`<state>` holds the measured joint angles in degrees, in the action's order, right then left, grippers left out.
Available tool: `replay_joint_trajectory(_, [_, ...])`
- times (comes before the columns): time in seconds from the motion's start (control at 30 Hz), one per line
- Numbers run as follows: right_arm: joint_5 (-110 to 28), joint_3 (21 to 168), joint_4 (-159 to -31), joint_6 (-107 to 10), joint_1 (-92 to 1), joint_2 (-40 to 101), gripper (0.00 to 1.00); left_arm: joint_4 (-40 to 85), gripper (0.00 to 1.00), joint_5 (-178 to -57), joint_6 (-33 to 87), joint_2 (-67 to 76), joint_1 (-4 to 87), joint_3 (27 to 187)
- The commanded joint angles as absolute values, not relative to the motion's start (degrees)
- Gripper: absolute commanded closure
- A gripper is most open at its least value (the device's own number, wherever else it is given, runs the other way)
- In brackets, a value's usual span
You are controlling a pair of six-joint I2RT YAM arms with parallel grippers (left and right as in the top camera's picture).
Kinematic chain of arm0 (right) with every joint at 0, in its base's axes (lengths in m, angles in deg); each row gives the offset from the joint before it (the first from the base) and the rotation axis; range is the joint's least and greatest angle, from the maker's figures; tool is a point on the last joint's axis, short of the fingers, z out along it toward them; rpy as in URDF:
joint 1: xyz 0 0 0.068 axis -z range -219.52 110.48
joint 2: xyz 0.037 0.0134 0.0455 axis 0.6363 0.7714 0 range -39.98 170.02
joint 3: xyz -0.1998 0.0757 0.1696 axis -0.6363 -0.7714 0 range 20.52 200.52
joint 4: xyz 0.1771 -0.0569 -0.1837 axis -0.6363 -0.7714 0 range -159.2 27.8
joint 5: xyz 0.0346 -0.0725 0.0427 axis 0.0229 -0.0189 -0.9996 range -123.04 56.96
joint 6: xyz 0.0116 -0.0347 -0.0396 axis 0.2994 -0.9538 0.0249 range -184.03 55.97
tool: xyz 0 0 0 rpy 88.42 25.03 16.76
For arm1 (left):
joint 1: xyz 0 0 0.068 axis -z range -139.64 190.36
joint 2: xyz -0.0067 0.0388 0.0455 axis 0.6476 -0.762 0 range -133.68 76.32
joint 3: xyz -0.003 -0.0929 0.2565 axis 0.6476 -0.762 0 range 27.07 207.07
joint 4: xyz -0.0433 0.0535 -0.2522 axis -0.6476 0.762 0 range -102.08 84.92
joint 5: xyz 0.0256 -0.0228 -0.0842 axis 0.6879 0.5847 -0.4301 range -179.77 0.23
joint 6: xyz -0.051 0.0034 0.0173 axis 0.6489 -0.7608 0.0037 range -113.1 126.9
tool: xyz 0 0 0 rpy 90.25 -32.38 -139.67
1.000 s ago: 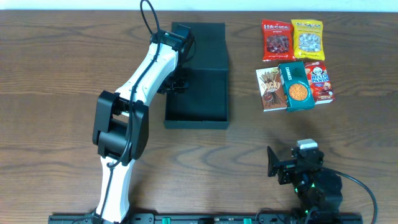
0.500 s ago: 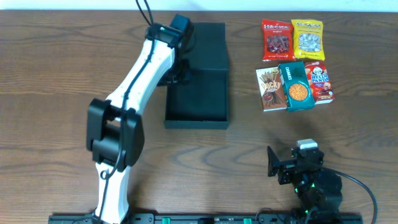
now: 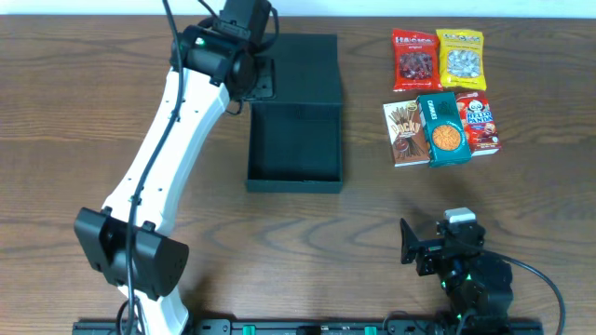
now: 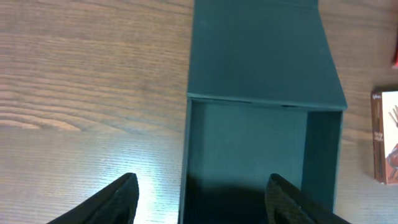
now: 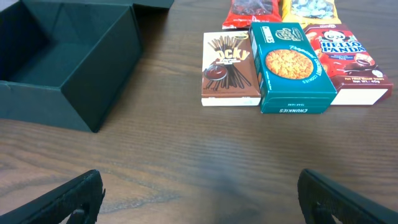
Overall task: Pack container
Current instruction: 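Lift the left gripper away and reach the right gripper to the snacks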
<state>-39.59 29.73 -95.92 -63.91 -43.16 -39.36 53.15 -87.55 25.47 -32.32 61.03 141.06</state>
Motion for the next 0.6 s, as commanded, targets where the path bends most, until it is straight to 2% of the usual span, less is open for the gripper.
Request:
replay_joint_trajectory(0.0, [-40.0,29.3,-95.3,-64.9,-43.9,-39.7,0.01,52.9,0.33,-86.0,24.0,-31.8,59.5,142.0])
replay_joint_trajectory(0.07, [-41.5,29.3,-91.9,-61.6,-43.9,-39.7,0.01,52.6,0.32,-86.0,24.0,-31.8,59.0,142.0])
replay_joint_trajectory(0.1, [-43.6,29.3,-89.3,-56.4,-43.9,-39.7,0.01,52.3,0.31,-86.0,24.0,-31.8,58.7,142.0])
replay_joint_trajectory(0.23, [-49.3,29.3,-80.2,-21.3,-43.9,-39.7,0.01,51.9,0.29,-86.4,23.6,-31.8,57.8,142.0])
replay_joint_trajectory(0.33, [-49.5,29.3,-79.4,-3.2,-43.9,-39.7,0.01,51.6,0.28,-86.4,23.6,-31.8,57.4,142.0])
replay_joint_trajectory(0.4, [-51.1,29.3,-80.2,0.3,-43.9,-39.7,0.01,51.0,0.28,-86.8,23.6,-31.8,57.4,142.0])
replay_joint_trajectory(0.57, [-50.3,29.3,-79.2,0.1,-43.8,-39.7,0.01,50.7,0.27,-87.0,23.6,-31.8,57.4,142.0])
